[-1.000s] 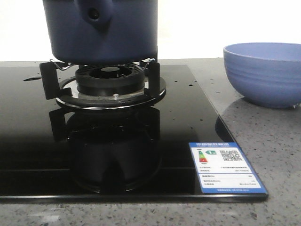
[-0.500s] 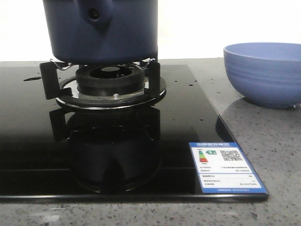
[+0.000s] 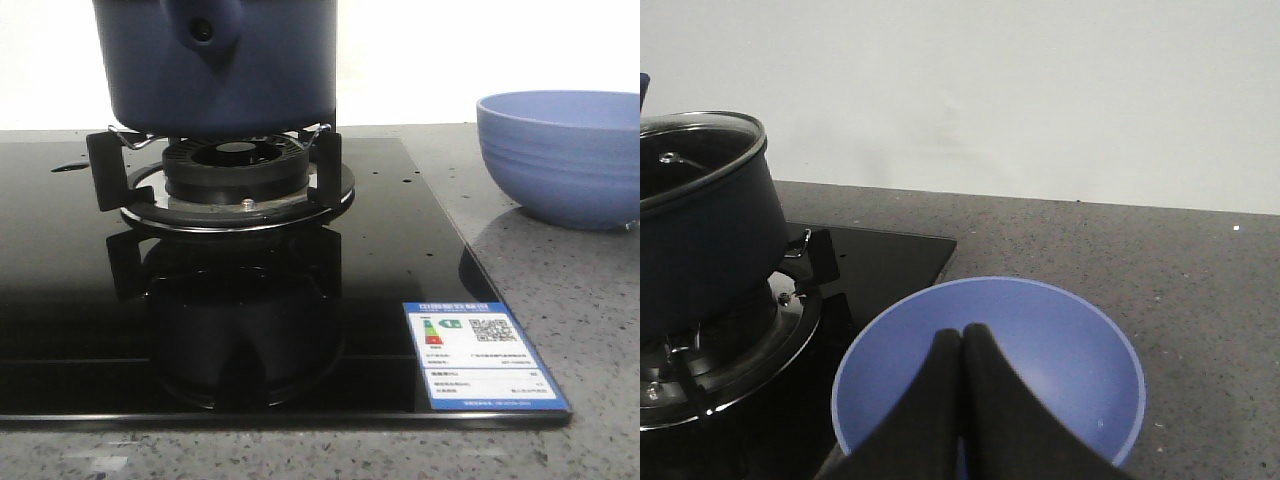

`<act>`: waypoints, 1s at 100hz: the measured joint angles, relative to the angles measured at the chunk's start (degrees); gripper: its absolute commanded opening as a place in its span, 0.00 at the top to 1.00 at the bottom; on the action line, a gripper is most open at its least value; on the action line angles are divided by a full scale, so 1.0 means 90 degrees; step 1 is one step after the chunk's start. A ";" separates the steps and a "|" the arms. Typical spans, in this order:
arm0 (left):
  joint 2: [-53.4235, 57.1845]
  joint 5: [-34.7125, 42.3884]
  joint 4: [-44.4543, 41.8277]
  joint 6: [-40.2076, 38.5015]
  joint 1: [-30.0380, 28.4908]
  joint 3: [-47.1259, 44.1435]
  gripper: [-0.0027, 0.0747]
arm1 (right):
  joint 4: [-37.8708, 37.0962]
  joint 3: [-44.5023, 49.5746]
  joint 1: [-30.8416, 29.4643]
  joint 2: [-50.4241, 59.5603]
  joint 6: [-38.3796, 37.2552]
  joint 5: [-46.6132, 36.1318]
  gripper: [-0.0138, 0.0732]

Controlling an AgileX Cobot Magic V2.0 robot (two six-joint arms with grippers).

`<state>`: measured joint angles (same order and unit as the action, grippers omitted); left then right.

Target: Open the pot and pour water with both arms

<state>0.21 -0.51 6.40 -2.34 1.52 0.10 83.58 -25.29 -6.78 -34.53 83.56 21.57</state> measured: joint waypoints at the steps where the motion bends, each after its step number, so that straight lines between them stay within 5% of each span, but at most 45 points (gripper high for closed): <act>1: 0.0000 0.0000 0.0000 0.0000 0.0000 0.0000 0.99 | 0.0000 0.0000 0.0000 0.0000 0.0000 0.0000 0.91; 57: 0.0000 0.0000 -0.0005 0.0000 0.0000 0.0000 0.99 | 0.0010 -0.0062 0.0000 0.0000 -0.0083 -0.0173 0.91; 65: 0.0000 0.0000 -0.0005 0.0000 0.0000 0.0000 0.99 | -0.1039 -0.0246 0.0000 0.0000 -0.0869 -0.0205 0.91; 89: 0.0000 0.0000 -0.0005 0.0000 0.0000 0.0000 0.99 | -0.6686 -0.0537 0.0000 0.0170 -0.6565 -0.0382 0.91; 100: 0.0000 0.0000 -0.0005 0.0000 0.0000 0.0000 0.99 | -0.8384 -0.0289 0.0000 0.0556 -0.8047 -0.0554 0.91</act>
<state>0.21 -0.51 6.35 -2.34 1.52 0.10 8.12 -27.88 -6.78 -29.53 11.14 16.58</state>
